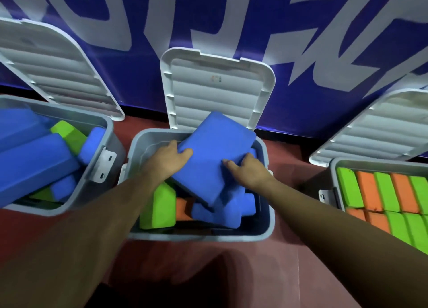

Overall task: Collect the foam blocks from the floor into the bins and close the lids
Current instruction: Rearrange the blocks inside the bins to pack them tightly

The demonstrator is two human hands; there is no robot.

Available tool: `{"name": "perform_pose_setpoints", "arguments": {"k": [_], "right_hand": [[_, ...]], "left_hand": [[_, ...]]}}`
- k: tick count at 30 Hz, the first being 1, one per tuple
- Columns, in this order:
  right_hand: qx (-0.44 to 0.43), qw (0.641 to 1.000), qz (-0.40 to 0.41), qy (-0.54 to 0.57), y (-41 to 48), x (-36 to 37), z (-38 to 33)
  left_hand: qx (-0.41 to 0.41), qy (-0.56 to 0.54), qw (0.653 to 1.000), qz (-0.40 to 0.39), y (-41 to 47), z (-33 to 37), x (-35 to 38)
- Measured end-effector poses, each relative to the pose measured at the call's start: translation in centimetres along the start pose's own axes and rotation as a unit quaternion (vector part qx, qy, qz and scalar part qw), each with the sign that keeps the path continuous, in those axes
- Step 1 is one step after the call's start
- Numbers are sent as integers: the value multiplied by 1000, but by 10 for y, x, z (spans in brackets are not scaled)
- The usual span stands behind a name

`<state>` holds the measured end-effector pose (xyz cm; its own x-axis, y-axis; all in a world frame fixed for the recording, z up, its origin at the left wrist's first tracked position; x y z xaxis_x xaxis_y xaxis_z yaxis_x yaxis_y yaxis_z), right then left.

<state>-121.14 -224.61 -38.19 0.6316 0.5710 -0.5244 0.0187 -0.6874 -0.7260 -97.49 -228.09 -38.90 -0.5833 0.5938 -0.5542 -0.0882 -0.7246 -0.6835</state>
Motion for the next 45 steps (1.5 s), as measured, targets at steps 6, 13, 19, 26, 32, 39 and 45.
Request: {"name": "perform_pose_setpoints", "arguments": {"k": [6,13,19,26,32,39,45], "right_hand": [[-143,955,142,218,6,-24,9],[-104,924,227,289,-3,-101,62],[-73,911,134,383,15,-85,137],[-29,872,113,475,45,-53,183],[-56,838,94,535,49,-40,179],[-86,828,80,548,43,-38,169],[-106,812,70,570,46,-32,168]], "left_hand": [[142,-98,984,45,12,36,10],[164,-264,950,26,27,102,65],[187,-170,968,8,33,136,124],[180,-37,975,126,27,90,90],[-3,-184,957,226,-2,-10,88],[3,-512,859,14,30,-33,147],[77,-551,815,163,6,-19,129]]}}
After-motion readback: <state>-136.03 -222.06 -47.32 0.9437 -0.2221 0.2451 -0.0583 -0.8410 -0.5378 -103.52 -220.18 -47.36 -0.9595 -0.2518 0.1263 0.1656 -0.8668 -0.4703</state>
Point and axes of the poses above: each hand's wrist, its own y-axis towards the middle knuckle, its own x-axis out of the palm, z = x × y, the point moved 8 cm from there along y, towards the middle knuckle, and after that the axes turned 14 degrees about -z, right-handed, at the moved point
